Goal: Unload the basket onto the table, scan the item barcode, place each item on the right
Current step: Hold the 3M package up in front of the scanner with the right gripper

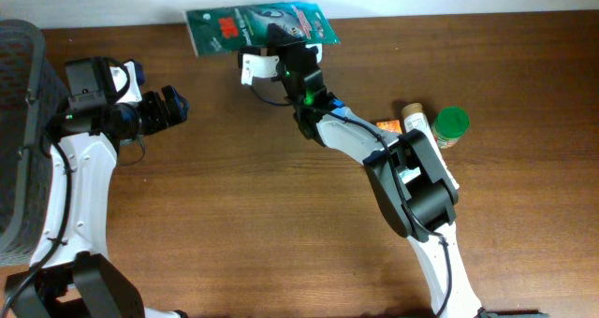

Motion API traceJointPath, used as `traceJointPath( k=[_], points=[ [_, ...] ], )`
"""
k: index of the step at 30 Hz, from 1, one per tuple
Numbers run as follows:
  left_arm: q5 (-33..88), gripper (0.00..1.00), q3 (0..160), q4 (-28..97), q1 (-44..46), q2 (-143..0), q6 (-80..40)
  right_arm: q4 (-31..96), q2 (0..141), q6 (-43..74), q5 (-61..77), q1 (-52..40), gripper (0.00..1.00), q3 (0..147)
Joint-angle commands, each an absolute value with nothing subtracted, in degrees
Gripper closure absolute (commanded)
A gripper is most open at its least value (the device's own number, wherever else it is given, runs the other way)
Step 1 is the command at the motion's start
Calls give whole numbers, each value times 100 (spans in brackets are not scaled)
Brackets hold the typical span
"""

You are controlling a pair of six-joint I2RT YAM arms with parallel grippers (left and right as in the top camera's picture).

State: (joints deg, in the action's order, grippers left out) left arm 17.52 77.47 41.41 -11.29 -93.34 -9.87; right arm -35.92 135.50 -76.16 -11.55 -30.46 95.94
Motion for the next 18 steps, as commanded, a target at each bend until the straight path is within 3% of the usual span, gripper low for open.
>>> traceJointPath(
  k=[1,5,10,12,15,18],
  points=[
    [1754,1,7708,4150,-1142,-9369,-930,-3649,13072,-6176,-1734,-2967,96,9721],
    [1754,1,7708,4150,-1142,-9369,-930,-3118,12427,-4884,-2231,-2762,96,9721],
    [1754,1,7708,4150,-1142,-9369,-930,-753,11148,-2644,-2281,-2429,96,9721],
    [1754,1,7708,4150,-1142,-9369,-930,849,10460,-1599,-2169,-2357,96,9721],
    [1752,1,7708,4150,-1142,-9369,-932,3105,9642,-556,-891,-2193,96,9721],
    [1752,1,7708,4150,-1142,-9369,-932,4609,9325,-353,668,-1874,96,9721]
  ],
)
